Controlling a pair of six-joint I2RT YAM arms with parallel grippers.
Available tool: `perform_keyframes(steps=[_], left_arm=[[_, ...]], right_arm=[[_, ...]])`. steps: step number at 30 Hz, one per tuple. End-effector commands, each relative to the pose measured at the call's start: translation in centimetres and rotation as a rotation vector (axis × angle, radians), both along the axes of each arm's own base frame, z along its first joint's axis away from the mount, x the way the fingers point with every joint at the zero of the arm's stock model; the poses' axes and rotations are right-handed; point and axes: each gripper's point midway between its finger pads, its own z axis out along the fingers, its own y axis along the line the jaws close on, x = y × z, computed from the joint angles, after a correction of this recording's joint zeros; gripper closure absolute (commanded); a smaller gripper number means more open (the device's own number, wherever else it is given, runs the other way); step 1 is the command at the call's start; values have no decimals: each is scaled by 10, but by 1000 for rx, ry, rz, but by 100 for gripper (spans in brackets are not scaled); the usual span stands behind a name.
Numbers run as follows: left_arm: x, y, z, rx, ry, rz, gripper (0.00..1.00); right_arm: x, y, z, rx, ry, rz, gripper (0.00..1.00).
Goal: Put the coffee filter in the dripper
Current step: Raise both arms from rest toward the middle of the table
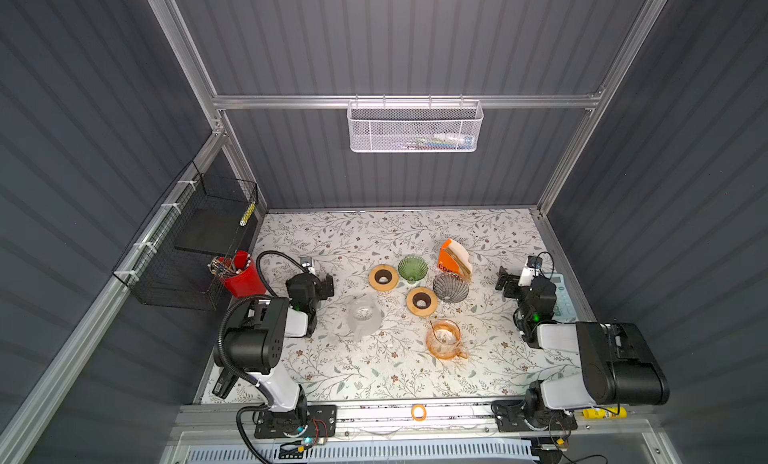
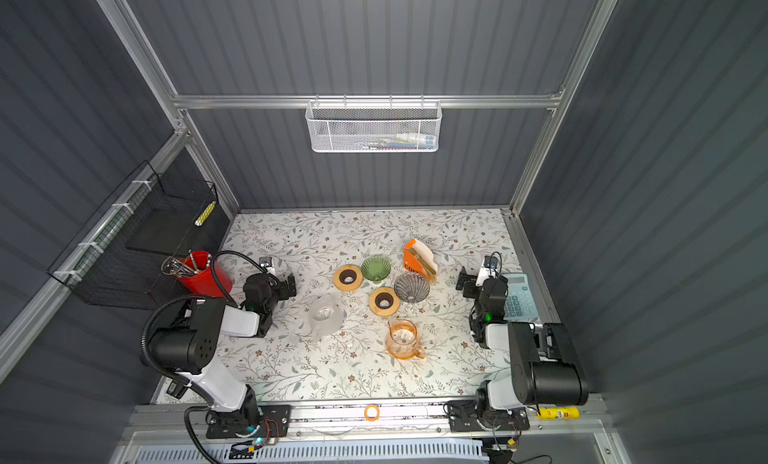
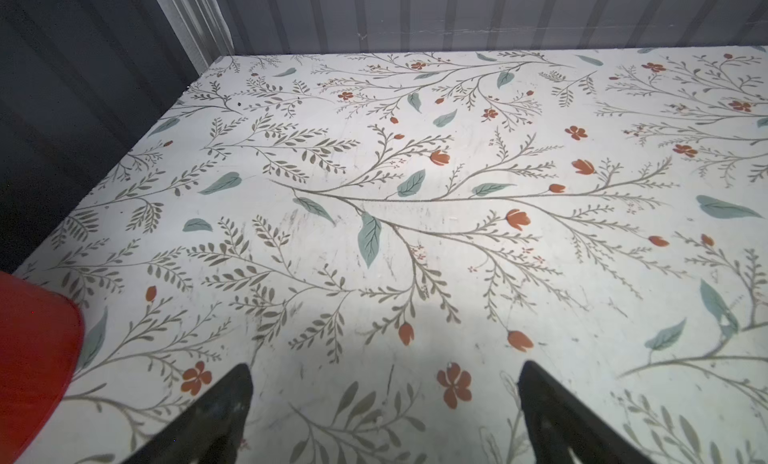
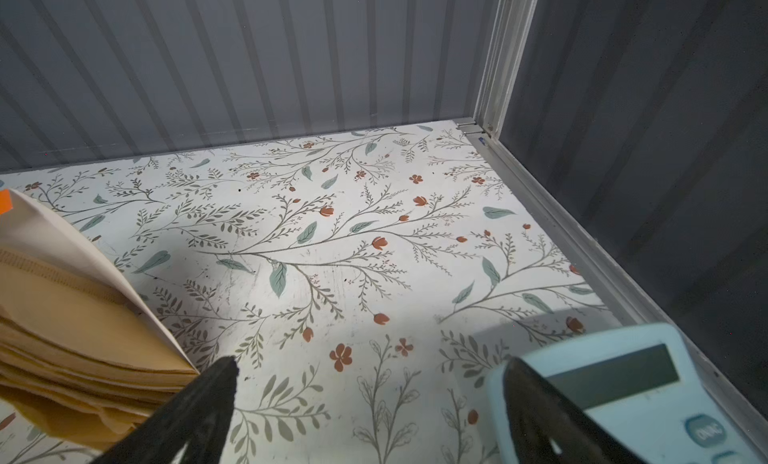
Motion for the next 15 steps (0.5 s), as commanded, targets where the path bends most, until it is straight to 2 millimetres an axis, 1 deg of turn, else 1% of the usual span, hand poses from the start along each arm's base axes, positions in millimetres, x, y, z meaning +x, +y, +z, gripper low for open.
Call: perform_keyframes(steps=[1,15], left_arm=[[7,0,5,10,-24,-12,0],[8,0,5,10,-23,-12,0]], right_arm=[[6,1,9,-6,-33,-3,1],[6,1,9,-5,-31,0,1]])
